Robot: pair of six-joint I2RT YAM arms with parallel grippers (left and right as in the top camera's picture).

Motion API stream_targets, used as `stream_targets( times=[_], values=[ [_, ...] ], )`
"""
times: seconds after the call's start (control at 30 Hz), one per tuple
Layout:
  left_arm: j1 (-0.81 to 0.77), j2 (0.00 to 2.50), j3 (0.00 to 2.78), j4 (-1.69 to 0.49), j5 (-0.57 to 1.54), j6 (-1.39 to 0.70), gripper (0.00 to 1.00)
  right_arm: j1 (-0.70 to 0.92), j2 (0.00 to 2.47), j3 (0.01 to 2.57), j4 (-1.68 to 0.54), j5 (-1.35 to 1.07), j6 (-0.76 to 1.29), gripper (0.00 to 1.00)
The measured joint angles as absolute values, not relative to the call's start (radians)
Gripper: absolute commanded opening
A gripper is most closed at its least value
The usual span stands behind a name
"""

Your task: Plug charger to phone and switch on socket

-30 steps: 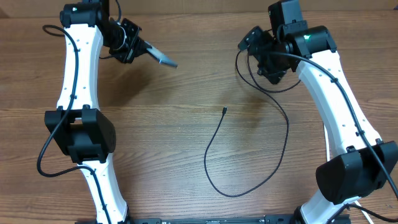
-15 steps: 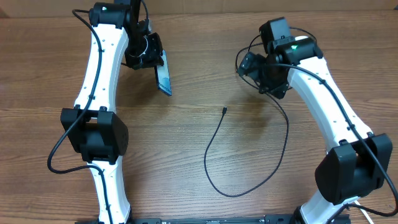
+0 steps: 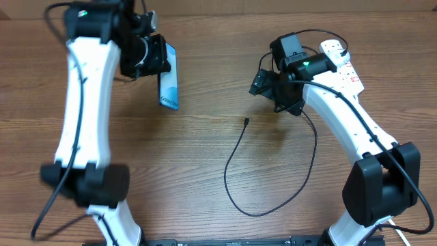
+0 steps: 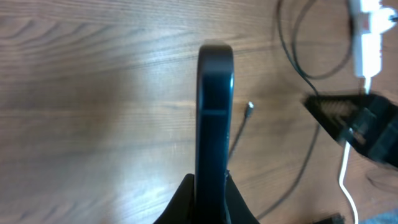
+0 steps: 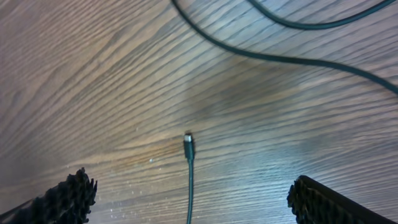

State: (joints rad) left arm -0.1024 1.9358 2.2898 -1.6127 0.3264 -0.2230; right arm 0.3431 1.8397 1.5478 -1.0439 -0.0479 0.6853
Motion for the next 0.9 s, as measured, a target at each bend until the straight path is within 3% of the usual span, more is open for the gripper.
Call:
stream_targets(
  times=[0.27,0.4,0.6,0.9],
  values=[
    [-0.102,1.834,2.283,-1.692,0.256,-0.202,0.04,0.397,1.84,1.481,-0.963,-0.048,0.683,1.0],
    [-0.102,1.834,2.242,-1.692,0.242,-0.203,0.04,0.406,1.84,1.431,-0.896,-0.049,0.683,0.87],
    [-0.102,1.834,2.165,-1.691,0.237,-0.204,0.05,0.406,1.84,1.375,-0.833,-0.048,0.682,0.78],
    [-0.102,1.737,2.109,-1.687,0.223,-0.207,0.04,0.406,1.851,1.334,-0.792,-0.048,0.681,0.77]
  ],
)
